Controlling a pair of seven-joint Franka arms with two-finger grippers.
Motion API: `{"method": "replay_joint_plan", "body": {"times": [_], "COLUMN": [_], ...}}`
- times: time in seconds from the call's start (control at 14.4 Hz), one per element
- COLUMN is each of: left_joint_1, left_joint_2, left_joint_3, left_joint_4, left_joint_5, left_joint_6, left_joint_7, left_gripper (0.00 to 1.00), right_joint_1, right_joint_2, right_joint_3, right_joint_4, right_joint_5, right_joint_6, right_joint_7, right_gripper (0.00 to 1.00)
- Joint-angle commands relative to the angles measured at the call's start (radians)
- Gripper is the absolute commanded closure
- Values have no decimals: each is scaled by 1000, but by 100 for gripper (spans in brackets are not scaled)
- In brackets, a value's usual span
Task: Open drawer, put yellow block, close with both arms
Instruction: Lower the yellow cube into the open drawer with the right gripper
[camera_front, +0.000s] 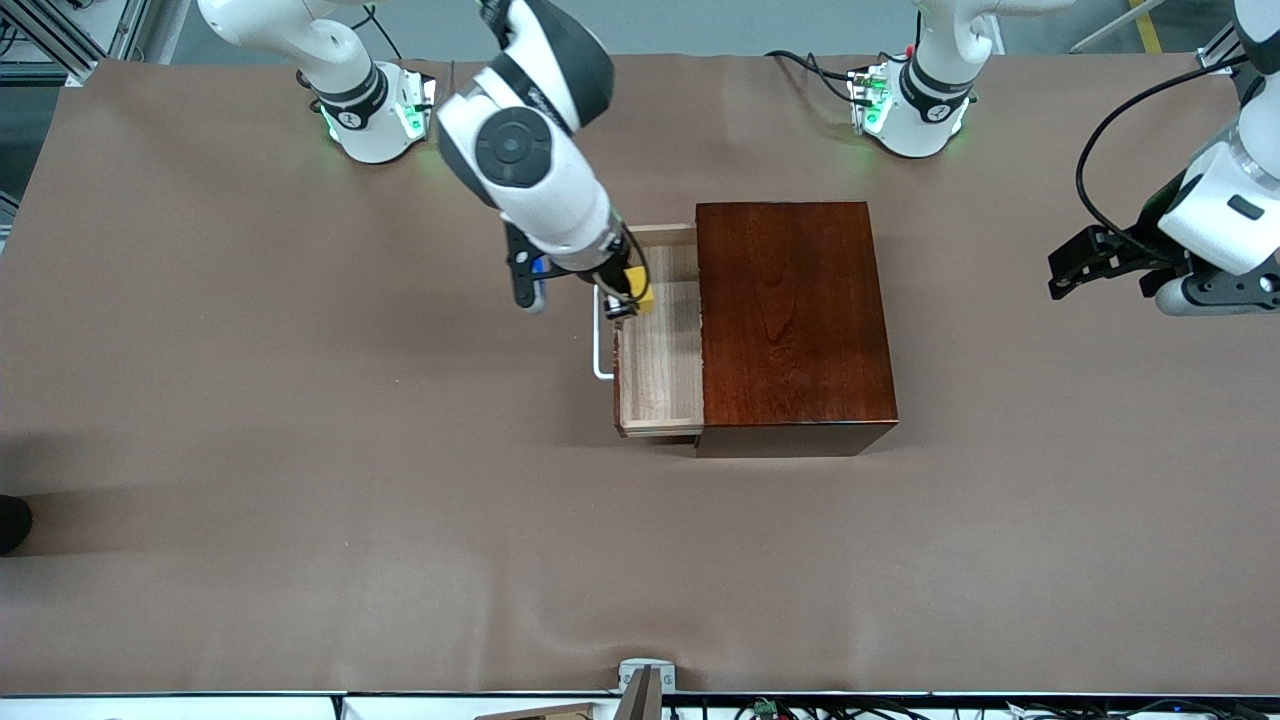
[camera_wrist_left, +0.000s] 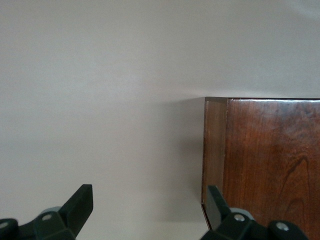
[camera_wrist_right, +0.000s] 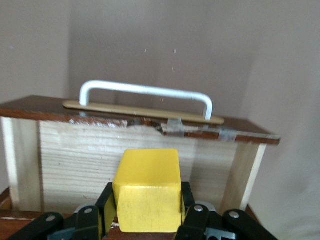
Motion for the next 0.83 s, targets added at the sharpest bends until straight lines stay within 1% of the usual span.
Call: {"method": "replay_joint_plan", "body": {"times": [0.0,0.21,0.76], "left_joint_1": [-4,-6,-26], "left_joint_2": [7,9,21], "left_joint_3": [-6,-6,-11], "left_joint_4": [19,16,19], "left_joint_5": [6,5,2], "left_joint_6": [0,-8,-8], "left_joint_7": [-8,-11,-8], "left_gripper": [0,0,0], "right_joint_1": [26,54,53], "right_joint_2": [38,65,104], "right_joint_3": [-12,-14,-15], "right_joint_4": [19,16,6], "right_joint_5": [11,11,0], "right_joint_6": [29,91,91], "right_joint_7": [82,104,104], "right_gripper": [100,100,100]}}
